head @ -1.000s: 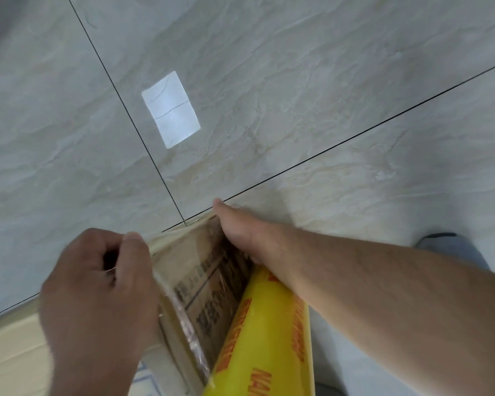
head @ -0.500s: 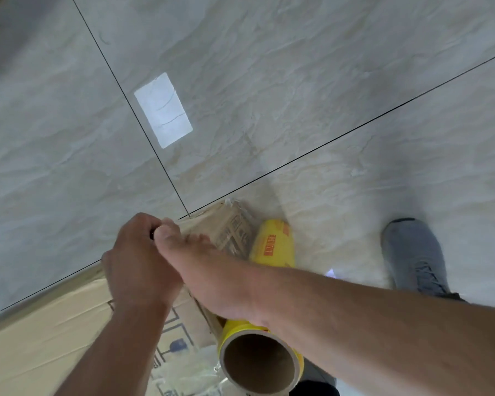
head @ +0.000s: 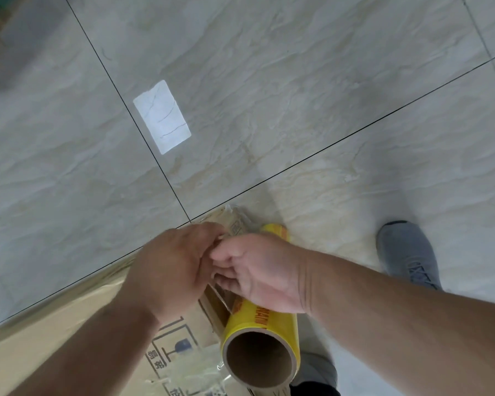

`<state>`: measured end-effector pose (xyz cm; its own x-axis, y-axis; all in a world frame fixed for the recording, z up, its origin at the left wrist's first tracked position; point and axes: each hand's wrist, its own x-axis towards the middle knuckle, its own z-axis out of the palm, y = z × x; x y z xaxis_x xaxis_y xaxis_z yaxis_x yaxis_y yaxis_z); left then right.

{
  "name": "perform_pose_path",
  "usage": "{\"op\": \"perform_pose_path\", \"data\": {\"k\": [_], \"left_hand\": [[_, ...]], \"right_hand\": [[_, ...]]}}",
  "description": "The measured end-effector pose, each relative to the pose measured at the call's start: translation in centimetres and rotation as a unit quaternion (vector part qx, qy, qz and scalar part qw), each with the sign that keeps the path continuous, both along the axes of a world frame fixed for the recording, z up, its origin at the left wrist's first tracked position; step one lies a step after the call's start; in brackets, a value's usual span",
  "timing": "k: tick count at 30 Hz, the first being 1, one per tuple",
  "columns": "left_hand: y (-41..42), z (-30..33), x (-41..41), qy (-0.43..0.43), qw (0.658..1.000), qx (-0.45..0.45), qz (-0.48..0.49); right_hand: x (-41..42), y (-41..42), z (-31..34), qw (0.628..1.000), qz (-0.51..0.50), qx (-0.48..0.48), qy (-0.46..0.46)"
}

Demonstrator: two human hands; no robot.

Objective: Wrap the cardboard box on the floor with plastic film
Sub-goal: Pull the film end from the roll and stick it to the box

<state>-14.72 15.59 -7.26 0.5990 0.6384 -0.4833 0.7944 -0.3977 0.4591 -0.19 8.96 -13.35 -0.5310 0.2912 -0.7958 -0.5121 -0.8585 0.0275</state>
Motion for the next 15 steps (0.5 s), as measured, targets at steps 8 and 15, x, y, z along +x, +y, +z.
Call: {"op": "perform_pose_path", "data": {"k": [8, 15], "left_hand": [[0.2, -2.2, -2.7, -0.038, 0.95, 0.166, -0.263], [0.5, -3.3, -2.6, -0.092, 0.945, 0.181, -0.256]], "right_hand": [[-0.6, 1.5, -1.9, 0.987, 0.021, -0.045, -0.152], [-2.5, 4.7, -3.0, 0.973, 0.187, 0.042, -0.131]]}}
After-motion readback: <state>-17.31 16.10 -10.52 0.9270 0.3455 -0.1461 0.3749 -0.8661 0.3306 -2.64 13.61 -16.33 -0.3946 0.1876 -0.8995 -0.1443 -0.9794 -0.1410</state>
